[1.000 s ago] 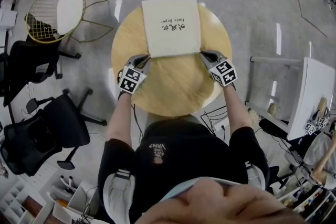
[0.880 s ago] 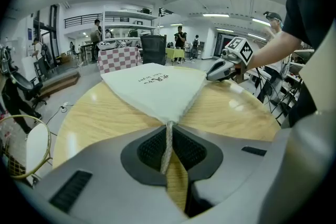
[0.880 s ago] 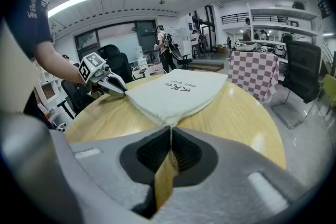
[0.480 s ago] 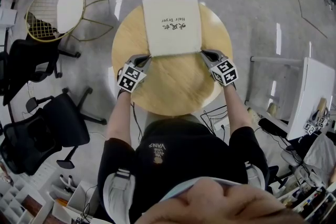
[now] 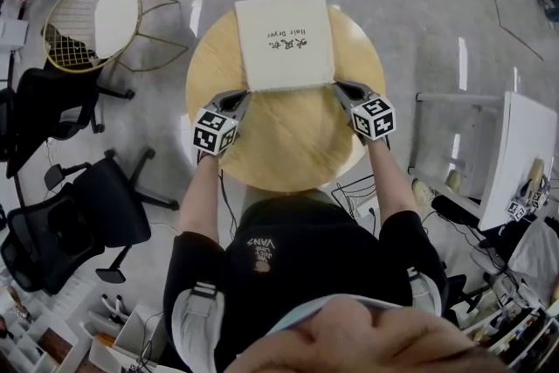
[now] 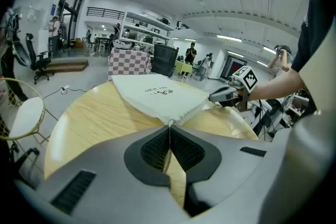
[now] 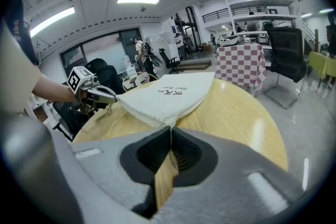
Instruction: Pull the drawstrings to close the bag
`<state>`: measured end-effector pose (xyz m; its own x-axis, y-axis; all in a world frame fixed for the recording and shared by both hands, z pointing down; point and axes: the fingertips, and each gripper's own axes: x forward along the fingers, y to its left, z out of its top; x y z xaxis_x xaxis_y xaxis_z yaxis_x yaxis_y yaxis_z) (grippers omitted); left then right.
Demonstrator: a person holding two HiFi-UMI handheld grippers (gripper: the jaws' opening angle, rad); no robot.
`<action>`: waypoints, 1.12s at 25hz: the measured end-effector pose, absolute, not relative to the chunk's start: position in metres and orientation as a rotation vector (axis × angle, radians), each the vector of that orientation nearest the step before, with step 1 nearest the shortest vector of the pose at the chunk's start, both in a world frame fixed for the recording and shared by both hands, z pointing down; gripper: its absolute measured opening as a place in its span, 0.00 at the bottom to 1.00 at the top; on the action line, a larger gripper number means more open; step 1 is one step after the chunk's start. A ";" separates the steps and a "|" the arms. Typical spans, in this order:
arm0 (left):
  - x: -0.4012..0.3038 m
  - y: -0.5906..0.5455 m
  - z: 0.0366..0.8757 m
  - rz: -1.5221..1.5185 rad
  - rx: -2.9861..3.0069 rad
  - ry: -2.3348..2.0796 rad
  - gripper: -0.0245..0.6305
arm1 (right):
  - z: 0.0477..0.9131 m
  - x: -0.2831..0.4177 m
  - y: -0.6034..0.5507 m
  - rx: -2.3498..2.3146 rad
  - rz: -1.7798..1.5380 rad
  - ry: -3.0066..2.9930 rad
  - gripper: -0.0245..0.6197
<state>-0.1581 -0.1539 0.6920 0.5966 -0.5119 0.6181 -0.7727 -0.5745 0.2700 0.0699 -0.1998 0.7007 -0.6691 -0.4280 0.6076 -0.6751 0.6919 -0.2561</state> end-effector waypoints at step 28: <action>-0.151 -0.153 0.620 0.397 2.165 -1.250 0.06 | 0.647 0.090 -0.204 1.147 0.714 -2.345 0.04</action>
